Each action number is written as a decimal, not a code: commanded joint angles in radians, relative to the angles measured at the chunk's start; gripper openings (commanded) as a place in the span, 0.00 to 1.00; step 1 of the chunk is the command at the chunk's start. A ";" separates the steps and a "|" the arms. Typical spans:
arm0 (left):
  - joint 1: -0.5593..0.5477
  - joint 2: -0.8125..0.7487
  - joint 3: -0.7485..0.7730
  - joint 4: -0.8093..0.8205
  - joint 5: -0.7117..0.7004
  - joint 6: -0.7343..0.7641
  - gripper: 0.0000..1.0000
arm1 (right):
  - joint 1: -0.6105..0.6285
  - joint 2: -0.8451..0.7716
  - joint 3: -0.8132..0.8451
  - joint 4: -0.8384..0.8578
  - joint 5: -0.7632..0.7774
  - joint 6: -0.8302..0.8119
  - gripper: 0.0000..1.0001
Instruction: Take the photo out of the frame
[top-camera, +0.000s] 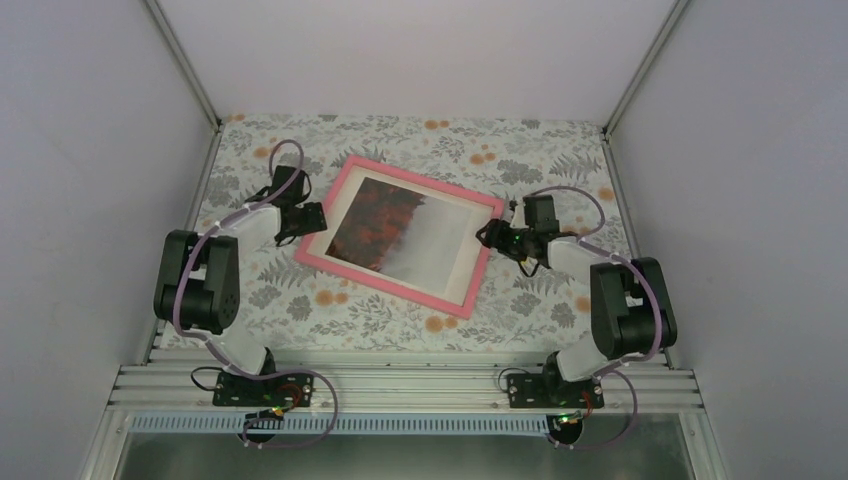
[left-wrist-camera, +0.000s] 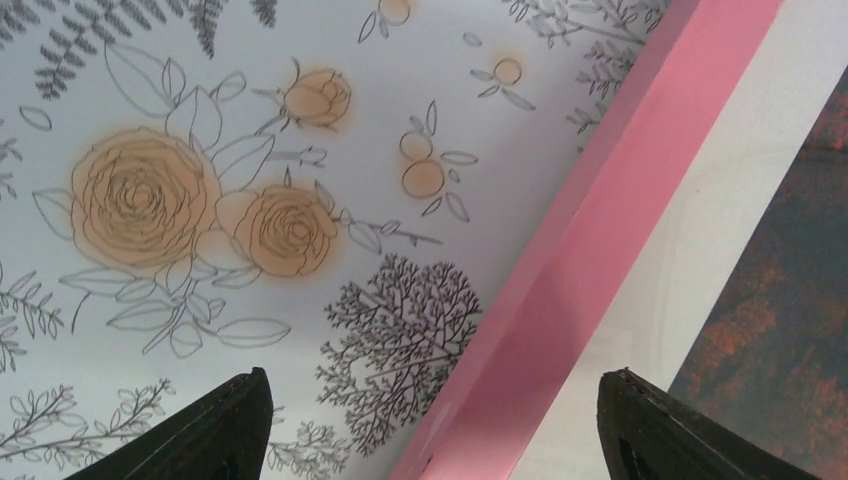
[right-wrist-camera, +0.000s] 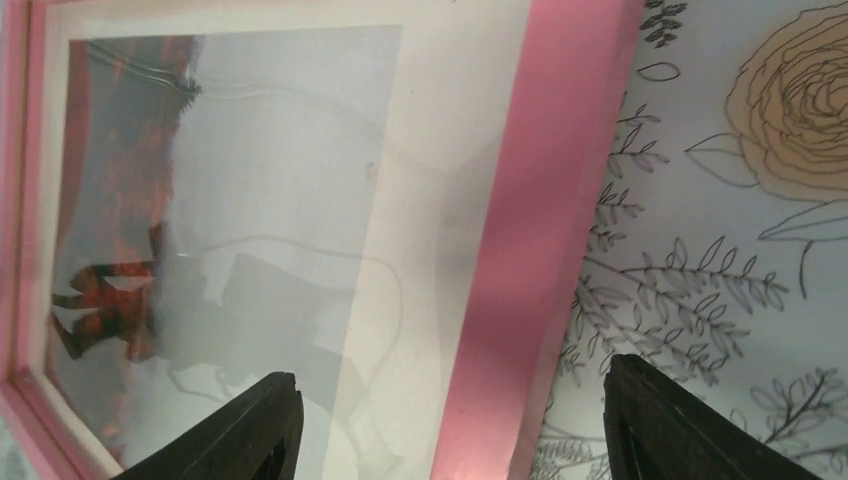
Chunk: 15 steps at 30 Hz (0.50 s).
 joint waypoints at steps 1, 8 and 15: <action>-0.033 0.038 0.060 -0.032 -0.075 0.028 0.81 | 0.081 -0.055 0.029 -0.143 0.219 -0.037 0.66; -0.068 0.116 0.123 -0.049 -0.089 0.046 0.74 | 0.176 -0.033 0.019 -0.165 0.325 0.016 0.51; -0.073 0.174 0.145 -0.060 -0.090 0.053 0.56 | 0.210 0.042 0.044 -0.166 0.349 0.019 0.35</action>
